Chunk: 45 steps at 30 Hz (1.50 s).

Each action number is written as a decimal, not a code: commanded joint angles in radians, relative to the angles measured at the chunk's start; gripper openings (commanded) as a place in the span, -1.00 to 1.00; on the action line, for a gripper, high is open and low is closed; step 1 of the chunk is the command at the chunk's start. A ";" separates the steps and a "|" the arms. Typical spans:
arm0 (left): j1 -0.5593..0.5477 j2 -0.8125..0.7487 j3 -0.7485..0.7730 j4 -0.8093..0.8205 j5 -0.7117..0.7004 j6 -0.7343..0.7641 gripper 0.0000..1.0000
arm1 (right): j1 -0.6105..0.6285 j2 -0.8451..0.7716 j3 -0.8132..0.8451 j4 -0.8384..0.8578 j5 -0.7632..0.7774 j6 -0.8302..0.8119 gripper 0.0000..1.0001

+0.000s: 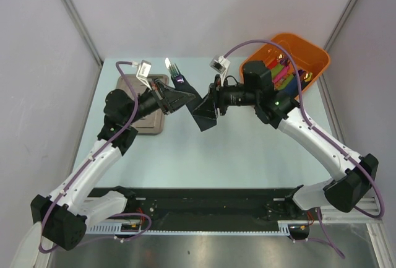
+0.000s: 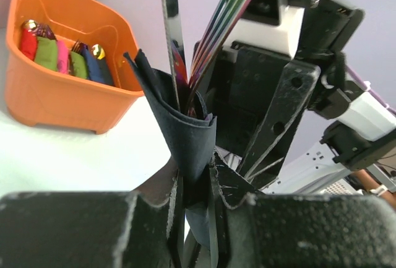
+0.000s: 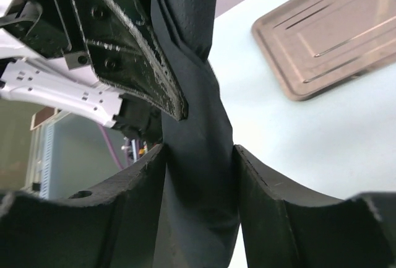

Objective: Place the utensils on the paper napkin and roll it up

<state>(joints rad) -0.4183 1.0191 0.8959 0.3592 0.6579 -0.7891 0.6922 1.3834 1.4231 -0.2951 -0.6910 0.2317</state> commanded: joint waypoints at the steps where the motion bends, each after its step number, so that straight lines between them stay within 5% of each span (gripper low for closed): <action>1: 0.006 -0.014 0.008 0.135 0.025 -0.048 -1.00 | 0.009 -0.023 -0.016 0.079 -0.090 0.052 -0.01; 13: 0.006 -0.010 -0.012 0.225 0.071 -0.088 -1.00 | 0.003 -0.029 -0.046 0.172 -0.179 0.178 -0.41; 18: 0.007 -0.013 -0.011 0.222 0.078 -0.081 -1.00 | 0.000 -0.032 -0.039 0.183 -0.168 0.192 -1.00; 21: 0.006 -0.028 -0.020 0.201 0.082 -0.064 -0.82 | -0.013 -0.035 -0.036 0.221 -0.166 0.221 -1.00; 25: 0.022 -0.062 -0.055 0.175 0.075 -0.055 0.03 | -0.049 -0.038 -0.030 0.283 -0.180 0.284 -1.00; 27: 0.039 -0.071 -0.072 0.172 0.072 -0.055 0.21 | -0.053 -0.040 -0.024 0.281 -0.183 0.302 -1.00; 36: 0.041 -0.044 -0.068 0.276 0.111 -0.098 0.36 | -0.034 -0.052 -0.042 0.321 -0.194 0.316 -1.00; 45: 0.024 -0.014 -0.043 0.336 0.118 -0.131 0.19 | 0.001 -0.046 -0.049 0.324 -0.202 0.304 -1.00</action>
<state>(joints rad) -0.3840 0.9989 0.8135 0.6228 0.7559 -0.8944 0.6754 1.3769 1.3666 -0.0471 -0.8707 0.5312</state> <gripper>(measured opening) 0.616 0.076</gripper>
